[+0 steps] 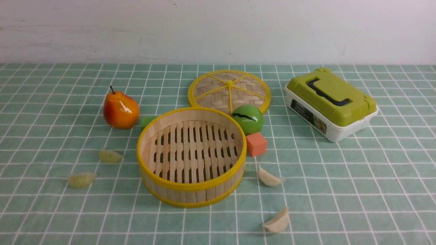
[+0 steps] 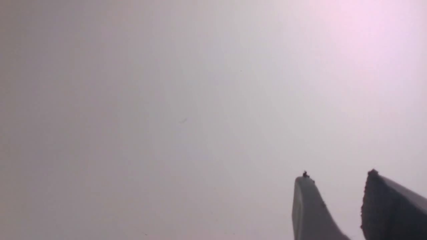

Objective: Put the dumplings into the steamer on the table with the blue tablecloth.
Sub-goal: 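Reach for and grasp a dumpling on the table with the left gripper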

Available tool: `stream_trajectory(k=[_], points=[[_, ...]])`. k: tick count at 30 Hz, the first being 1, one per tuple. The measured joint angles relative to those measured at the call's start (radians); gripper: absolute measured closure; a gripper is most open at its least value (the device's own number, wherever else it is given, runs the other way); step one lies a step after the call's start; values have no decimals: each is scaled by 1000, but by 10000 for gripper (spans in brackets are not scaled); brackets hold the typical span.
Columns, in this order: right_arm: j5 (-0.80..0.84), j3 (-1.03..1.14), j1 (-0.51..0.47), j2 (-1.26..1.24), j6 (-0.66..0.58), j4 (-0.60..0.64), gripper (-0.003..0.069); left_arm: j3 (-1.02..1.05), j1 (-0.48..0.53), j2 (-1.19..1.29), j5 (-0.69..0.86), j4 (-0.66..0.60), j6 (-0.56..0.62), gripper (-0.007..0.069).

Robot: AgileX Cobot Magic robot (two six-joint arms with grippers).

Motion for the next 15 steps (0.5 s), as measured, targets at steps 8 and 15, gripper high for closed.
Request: stream_trajectory(k=[8, 15], points=[[23, -135, 0, 19, 7, -78, 599, -244, 0, 6, 165, -25, -187, 477], [338, -318, 0, 236, -185, -124, 669, -532, 0, 264, 505, -26, -86, 638]])
